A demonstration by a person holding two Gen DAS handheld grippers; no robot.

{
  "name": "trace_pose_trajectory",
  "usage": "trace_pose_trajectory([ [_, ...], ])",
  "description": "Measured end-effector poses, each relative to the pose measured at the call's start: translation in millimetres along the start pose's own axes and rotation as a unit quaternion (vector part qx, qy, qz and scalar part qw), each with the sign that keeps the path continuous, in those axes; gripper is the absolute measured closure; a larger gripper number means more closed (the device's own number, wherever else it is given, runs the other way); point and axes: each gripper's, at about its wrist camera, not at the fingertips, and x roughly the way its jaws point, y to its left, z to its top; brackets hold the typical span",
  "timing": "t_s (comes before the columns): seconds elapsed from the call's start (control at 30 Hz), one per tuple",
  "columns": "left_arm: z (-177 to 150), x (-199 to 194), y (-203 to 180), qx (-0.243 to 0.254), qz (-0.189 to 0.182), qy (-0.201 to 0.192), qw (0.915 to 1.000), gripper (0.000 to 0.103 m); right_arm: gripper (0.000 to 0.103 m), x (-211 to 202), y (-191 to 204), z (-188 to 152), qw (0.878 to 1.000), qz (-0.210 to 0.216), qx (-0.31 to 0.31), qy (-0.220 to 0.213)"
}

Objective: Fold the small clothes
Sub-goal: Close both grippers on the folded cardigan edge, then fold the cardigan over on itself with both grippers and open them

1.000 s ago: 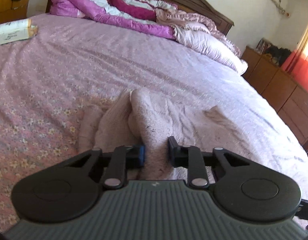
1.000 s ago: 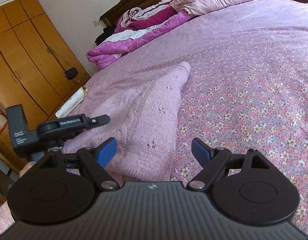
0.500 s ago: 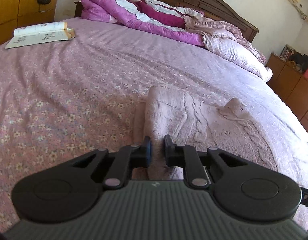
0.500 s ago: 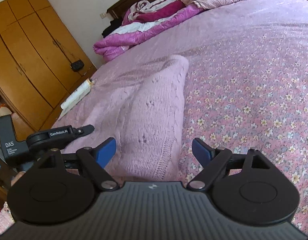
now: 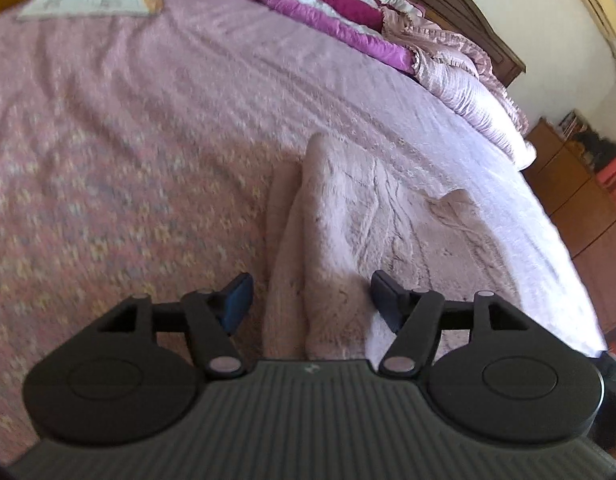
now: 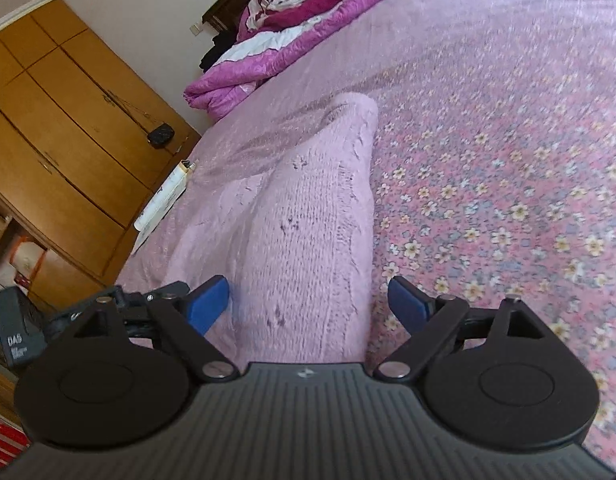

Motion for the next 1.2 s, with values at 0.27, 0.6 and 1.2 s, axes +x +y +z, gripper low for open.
trace_pose_trajectory([
  [0.27,-3,6,4,-0.04,-0.034,0.025,0.9983,0.036,0.012,23,-2,7,0.999,0.025,0.013,0.017],
  [0.6,-4,17,15,-0.079,-0.079,0.039,0.993,0.038,0.008,47,-5,15,0.998,0.049,0.017,0.028],
  [1.2,-15,-10,-22,-0.089,-0.138,0.045,0.9854,0.067,0.049,-19,21,57,0.997,0.073,-0.006,0.023],
])
